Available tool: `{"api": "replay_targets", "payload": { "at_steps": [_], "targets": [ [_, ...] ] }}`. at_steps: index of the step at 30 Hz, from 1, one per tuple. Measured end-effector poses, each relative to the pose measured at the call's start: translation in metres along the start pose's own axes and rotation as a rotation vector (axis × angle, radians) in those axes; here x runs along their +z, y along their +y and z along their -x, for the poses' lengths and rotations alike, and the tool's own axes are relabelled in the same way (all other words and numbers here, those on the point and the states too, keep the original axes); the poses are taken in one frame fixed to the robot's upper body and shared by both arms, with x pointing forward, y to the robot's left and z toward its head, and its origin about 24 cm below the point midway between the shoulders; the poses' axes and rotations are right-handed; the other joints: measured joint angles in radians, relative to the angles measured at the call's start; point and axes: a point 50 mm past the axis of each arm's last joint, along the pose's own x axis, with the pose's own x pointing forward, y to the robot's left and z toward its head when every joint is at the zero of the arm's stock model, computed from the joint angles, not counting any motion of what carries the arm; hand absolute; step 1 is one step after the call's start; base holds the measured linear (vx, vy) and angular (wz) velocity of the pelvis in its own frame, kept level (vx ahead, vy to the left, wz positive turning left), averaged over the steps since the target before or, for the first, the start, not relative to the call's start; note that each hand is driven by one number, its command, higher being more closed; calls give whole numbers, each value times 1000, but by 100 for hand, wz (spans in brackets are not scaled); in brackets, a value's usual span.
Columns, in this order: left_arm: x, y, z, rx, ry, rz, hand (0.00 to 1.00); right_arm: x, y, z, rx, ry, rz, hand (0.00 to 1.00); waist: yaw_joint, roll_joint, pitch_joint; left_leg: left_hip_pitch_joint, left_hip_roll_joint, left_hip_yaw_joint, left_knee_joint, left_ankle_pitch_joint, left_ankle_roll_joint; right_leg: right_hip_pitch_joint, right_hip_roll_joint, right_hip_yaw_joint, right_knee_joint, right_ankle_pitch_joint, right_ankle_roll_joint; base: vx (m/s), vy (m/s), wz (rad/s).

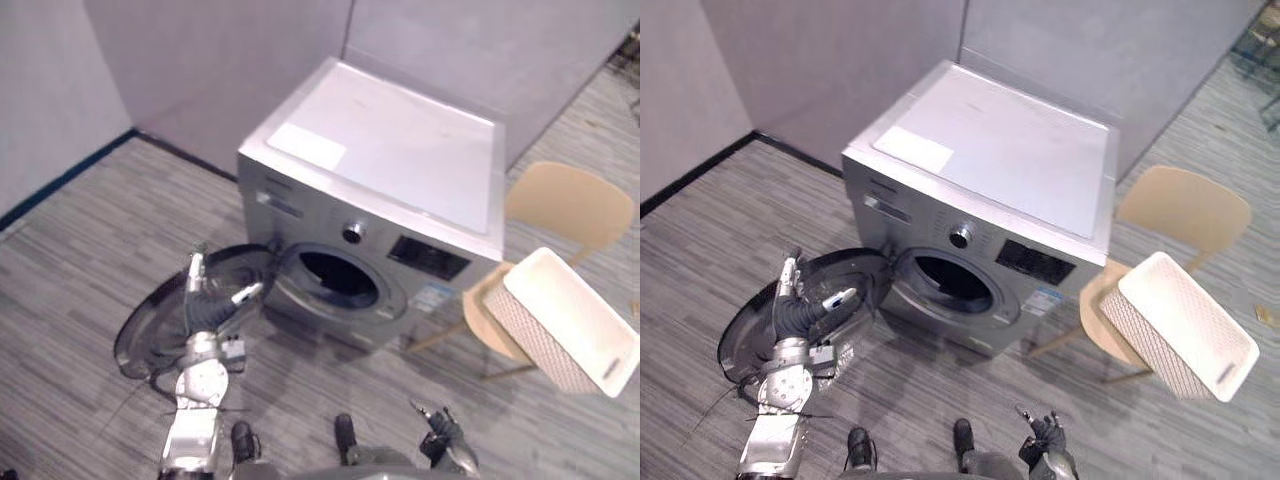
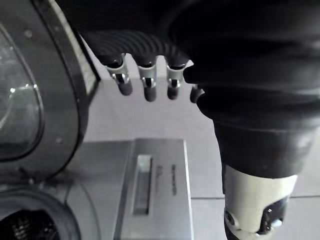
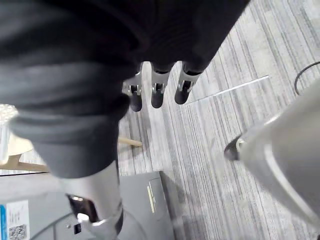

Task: Pick up the laundry basket with both hands and put the clothes into the washing machine.

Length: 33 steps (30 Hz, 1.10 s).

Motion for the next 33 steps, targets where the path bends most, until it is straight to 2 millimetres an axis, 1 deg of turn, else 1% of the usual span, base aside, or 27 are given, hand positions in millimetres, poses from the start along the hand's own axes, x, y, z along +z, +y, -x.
{"api": "replay_targets", "payload": {
  "at_steps": [1,2,3,4,5,6,7,8,9,10,11,13,15,17,18,19,20,21,22,23,24,25,26,28,29,31,33],
  "targets": [
    [-2,2,0,4,7,-4,0,-1,1,1,-2,0,-25,0,-4,-29,-12,-43,-20,-26,70,-2,-54,-5,-13,-3,2,7,-2,49,-134,46],
    [-4,1,1,12,21,1,0,-1,4,1,8,-5,-37,0,2,-32,-12,-83,-34,-36,170,-18,-47,-7,-23,-16,-17,10,0,81,22,-9],
    [-13,-2,9,16,72,15,0,7,0,0,12,-42,-36,0,20,-1,-20,-103,-50,-36,295,-94,76,62,0,13,-154,4,1,121,98,-31],
    [-16,-3,11,15,88,18,0,6,1,0,17,-41,-41,0,25,12,-22,-88,-48,-15,251,-93,56,73,-5,29,-184,-32,-2,89,101,-31],
    [-18,-4,10,9,93,16,0,4,2,1,19,-33,-43,0,25,-4,-27,-85,-64,-11,231,-82,53,71,-15,44,-192,-60,-4,28,-6,-9],
    [-21,-6,11,-4,108,14,0,0,1,2,17,-20,-42,0,23,-32,-42,-82,-80,-8,210,-68,34,85,-24,56,-237,-78,-1,-8,-88,-7],
    [-23,-7,13,-17,118,8,0,-1,0,2,14,-19,-40,0,30,-32,-43,-77,-82,-4,197,-57,28,94,-23,64,-266,-78,-1,6,-157,-14],
    [-29,-10,15,-44,146,2,0,-1,-3,2,10,-21,-30,0,32,-28,-47,-68,-88,3,167,-22,20,109,-23,66,-314,-79,-2,12,-151,-14],
    [-32,-12,16,-57,164,-3,0,2,-3,2,11,-27,-24,0,31,-24,-48,-65,-92,7,140,9,22,118,-23,64,-353,-80,-3,5,-149,-10],
    [-33,-13,16,-64,167,-4,0,3,-3,1,12,-29,-20,0,30,-23,-48,-64,-92,10,130,21,21,124,-21,64,-372,-82,-5,-25,-145,-8],
    [-33,-14,16,-78,167,-5,0,4,-2,1,16,-34,-8,0,27,-23,-48,-62,-91,13,119,36,20,135,-18,61,-398,-93,-19,-77,-208,-3],
    [-34,-17,17,-96,171,-4,0,4,-4,1,22,-36,25,0,26,-21,-47,-52,-89,6,120,49,8,155,-12,51,-404,-126,-32,-82,-177,13],
    [-35,-24,20,-123,178,2,0,5,-8,1,14,-38,44,0,21,-10,-42,-46,-82,-30,139,61,16,180,-1,28,-376,-159,-49,-129,-139,46],
    [-34,-25,21,-127,177,4,0,6,-11,1,6,-39,45,0,25,-1,-16,-58,-64,-66,212,42,20,180,14,8,-307,-193,-63,-182,-123,32],
    [-34,-25,21,-128,177,7,0,8,-11,0,5,-45,41,0,30,4,3,-60,-51,-77,262,18,17,179,25,5,-270,-210,-71,-251,-114,17],
    [-33,-25,26,-130,178,14,0,11,-12,-1,3,-53,42,0,33,22,13,-78,-37,-110,296,-15,-6,174,37,-13,-224,-234,-83,-269,-108,24],
    [-32,-24,28,-131,174,16,0,10,-12,-1,0,-51,38,0,28,17,13,-77,-44,-124,297,-24,-19,174,26,-17,-222,-241,-93,-224,-39,30],
    [-27,-25,28,-146,158,28,0,7,-13,0,-15,-40,8,0,34,-10,23,-122,-59,-143,443,-73,13,170,11,-23,-222,-239,-94,-183,19,17],
    [-26,-25,29,-149,154,32,0,5,-15,0,-23,-37,-1,0,37,-7,23,-150,-61,-159,556,-106,41,170,11,-27,-223,-236,-93,-183,72,5],
    [-26,-24,31,-146,157,33,0,5,-17,1,-33,-39,-10,0,35,11,18,-152,-67,-172,686,-175,65,176,16,-41,-221,-235,-89,-148,76,2],
    [-24,-20,32,-128,153,37,0,4,-24,2,-46,-42,-5,0,32,41,4,-123,-60,-164,628,-262,61,174,39,-44,-216,-236,-83,-110,114,8],
    [-20,-16,29,-104,134,41,0,0,-23,3,-46,-30,-11,0,30,49,1,-110,-59,-165,589,-334,42,169,39,-36,-207,-234,-76,-50,103,6],
    [-16,-4,27,-53,111,31,0,-7,-20,5,-36,-12,-8,0,32,10,-14,-102,-85,-148,530,-320,32,154,23,-14,-228,-225,-64,-34,81,7],
    [-10,9,23,2,84,18,0,-12,-17,6,-28,5,-7,0,30,-17,-24,-85,-110,-148,467,-286,24,164,10,-8,-284,-195,-57,4,34,12],
    [-5,17,21,46,62,10,0,-14,-17,7,-26,10,-4,0,29,-28,-26,-67,-128,-150,413,-246,27,180,-2,-5,-329,-163,-54,0,32,19],
    [6,24,19,78,12,2,0,-17,-18,7,-33,20,-1,0,26,-36,-33,-40,-168,-153,301,-189,29,196,-26,-12,-382,-132,-49,11,13,36],
    [31,29,15,115,-107,-28,0,-15,-16,6,-31,15,3,0,14,-32,-44,-13,-203,-177,169,-102,28,191,-54,-44,-422,-112,-38,67,7,54]
  ]
}}
